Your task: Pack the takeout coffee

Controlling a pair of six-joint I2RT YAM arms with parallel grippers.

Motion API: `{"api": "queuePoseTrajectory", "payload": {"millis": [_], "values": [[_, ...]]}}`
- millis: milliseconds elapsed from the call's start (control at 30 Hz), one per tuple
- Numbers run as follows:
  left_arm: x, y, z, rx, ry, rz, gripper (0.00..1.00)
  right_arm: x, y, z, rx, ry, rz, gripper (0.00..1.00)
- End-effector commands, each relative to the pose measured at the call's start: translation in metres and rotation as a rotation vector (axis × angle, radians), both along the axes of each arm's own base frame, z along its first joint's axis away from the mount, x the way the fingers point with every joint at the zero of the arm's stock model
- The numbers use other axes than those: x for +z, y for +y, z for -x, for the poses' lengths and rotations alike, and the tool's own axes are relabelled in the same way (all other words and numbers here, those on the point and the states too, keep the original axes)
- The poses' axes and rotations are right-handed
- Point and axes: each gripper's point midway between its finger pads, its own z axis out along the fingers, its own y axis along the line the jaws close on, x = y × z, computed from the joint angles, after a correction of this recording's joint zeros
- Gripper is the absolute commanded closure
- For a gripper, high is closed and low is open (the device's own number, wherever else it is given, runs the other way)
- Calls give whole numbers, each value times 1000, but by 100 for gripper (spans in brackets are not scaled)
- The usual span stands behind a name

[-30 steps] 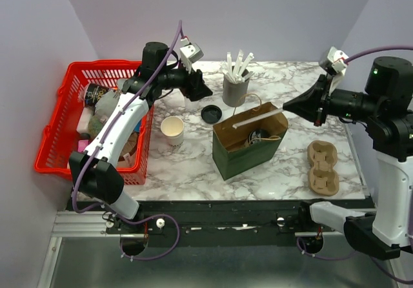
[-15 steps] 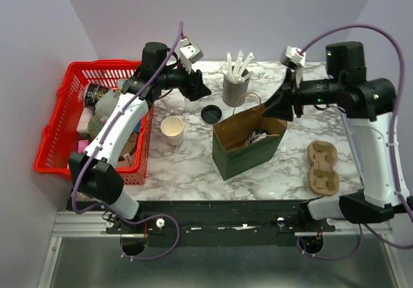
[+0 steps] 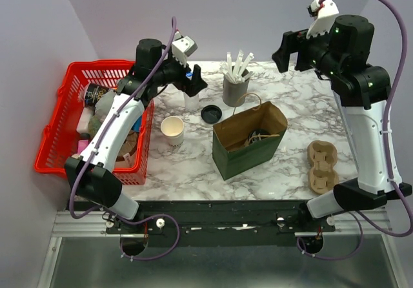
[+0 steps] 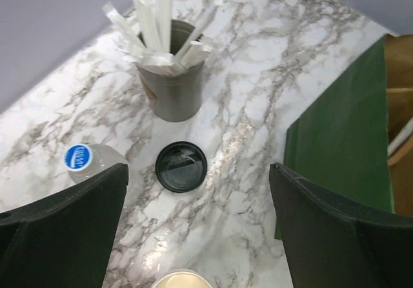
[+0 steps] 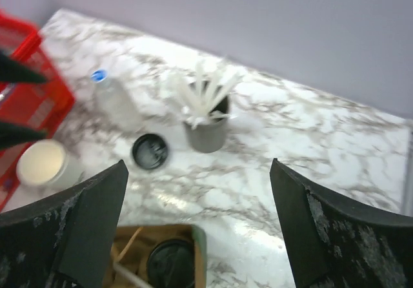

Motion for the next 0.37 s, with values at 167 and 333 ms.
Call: {"api": "queuePoseTrajectory", "payload": {"millis": [167, 333], "values": [[79, 65, -51, 343, -191, 31, 2, 28, -68, -57, -495, -143, 12, 0], [106, 96, -67, 482, -273, 26, 1, 42, -72, -64, -523, -193, 3, 0]]}}
